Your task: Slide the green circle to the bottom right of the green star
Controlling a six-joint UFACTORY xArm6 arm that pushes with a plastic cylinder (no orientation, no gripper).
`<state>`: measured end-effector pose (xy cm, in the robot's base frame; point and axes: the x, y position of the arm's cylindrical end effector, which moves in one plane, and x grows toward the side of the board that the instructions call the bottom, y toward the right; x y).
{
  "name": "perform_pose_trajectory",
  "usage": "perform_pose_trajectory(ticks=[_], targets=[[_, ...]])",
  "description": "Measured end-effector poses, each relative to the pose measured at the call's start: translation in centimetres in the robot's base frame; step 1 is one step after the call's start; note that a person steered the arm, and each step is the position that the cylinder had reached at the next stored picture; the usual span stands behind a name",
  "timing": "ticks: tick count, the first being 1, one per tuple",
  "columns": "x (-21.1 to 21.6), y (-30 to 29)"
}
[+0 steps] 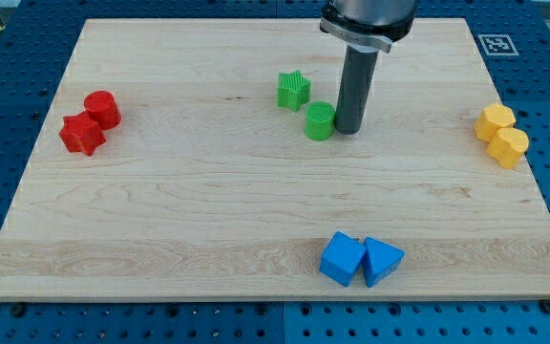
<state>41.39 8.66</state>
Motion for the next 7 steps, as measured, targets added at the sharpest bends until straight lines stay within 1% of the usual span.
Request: perform_pose_trajectory(ticks=[4, 7], targets=[[-0.2, 0.0], [-1.2, 0.0]])
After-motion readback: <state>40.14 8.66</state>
